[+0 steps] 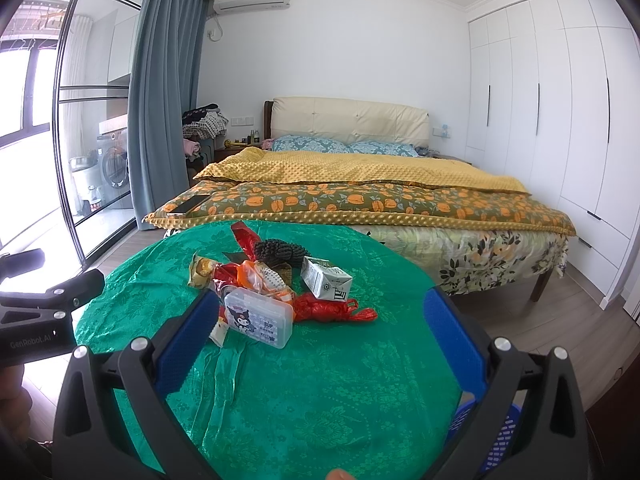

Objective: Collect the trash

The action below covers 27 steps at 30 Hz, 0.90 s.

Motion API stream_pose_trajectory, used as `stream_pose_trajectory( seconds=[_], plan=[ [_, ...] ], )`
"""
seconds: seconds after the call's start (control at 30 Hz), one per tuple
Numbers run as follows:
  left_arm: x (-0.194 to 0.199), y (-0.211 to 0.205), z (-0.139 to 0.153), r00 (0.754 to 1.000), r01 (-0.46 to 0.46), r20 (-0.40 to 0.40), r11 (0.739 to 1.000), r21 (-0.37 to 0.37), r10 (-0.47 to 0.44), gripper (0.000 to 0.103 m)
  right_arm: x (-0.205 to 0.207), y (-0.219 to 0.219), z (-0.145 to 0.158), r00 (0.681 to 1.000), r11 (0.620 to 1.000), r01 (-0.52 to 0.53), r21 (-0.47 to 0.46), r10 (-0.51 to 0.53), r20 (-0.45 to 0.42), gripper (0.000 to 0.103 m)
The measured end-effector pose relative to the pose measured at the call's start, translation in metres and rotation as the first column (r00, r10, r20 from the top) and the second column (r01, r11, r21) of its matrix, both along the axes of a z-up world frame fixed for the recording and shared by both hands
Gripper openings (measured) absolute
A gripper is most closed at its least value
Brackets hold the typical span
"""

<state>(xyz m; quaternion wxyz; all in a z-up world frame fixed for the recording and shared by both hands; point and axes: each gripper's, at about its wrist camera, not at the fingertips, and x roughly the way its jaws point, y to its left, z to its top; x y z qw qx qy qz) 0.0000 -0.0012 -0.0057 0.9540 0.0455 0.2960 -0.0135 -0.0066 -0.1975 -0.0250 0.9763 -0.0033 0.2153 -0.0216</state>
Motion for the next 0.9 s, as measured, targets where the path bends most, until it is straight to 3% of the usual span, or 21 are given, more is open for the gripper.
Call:
stream_pose_trajectory(
  seconds=[0.5, 0.9],
  plan=[
    [0.002, 0.001, -0.001, 1.0, 0.001, -0.019, 1.0, -0.005, -0.001, 0.099, 0.004, -0.001, 0.003, 1.0, 1.0, -0.019, -0.008, 0.019, -0.007, 0.098],
    [0.044, 0.022, -0.05, 0.99, 0.029, -0.134, 0.998, -0.054, -0.036, 0.099, 0.036, -0.009, -0.028, 0.99, 0.992, -0.124, -0.015, 0.122, -0.068, 0.098]
  ],
)
